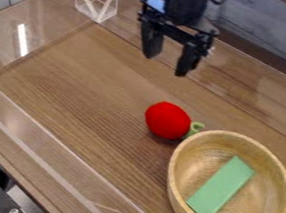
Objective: Put the green stick in the brown bowl
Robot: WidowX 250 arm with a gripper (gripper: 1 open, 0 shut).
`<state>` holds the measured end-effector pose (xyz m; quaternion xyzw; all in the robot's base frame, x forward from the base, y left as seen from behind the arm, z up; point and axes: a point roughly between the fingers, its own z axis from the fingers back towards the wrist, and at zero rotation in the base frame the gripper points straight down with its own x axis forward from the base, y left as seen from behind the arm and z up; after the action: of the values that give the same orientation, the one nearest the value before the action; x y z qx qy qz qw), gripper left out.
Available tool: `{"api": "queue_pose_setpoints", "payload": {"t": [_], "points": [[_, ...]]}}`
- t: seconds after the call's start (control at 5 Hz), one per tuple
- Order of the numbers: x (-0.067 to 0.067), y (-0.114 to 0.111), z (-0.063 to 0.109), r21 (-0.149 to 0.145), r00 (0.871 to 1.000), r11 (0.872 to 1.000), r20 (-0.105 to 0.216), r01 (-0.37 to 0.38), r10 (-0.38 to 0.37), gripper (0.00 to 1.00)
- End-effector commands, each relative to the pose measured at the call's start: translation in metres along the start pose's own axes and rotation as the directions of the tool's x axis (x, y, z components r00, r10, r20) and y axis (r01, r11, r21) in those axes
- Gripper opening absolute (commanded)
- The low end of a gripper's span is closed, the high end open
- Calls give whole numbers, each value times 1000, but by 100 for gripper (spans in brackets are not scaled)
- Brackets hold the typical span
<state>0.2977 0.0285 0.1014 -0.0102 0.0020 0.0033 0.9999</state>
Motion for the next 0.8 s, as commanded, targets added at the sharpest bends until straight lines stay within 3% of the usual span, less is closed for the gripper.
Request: {"api": "queue_pose_setpoints", "payload": {"t": [0.0, 0.2, 0.4, 0.6], "points": [[1, 7, 26, 2, 990, 998, 121, -69, 69, 100], [-3, 11, 36, -7, 975, 990, 172, -143, 142, 100], [7, 5, 45, -10, 965, 990, 223, -139, 138, 100], [13, -2, 51, -8, 963, 995, 248, -103, 102, 100]]}}
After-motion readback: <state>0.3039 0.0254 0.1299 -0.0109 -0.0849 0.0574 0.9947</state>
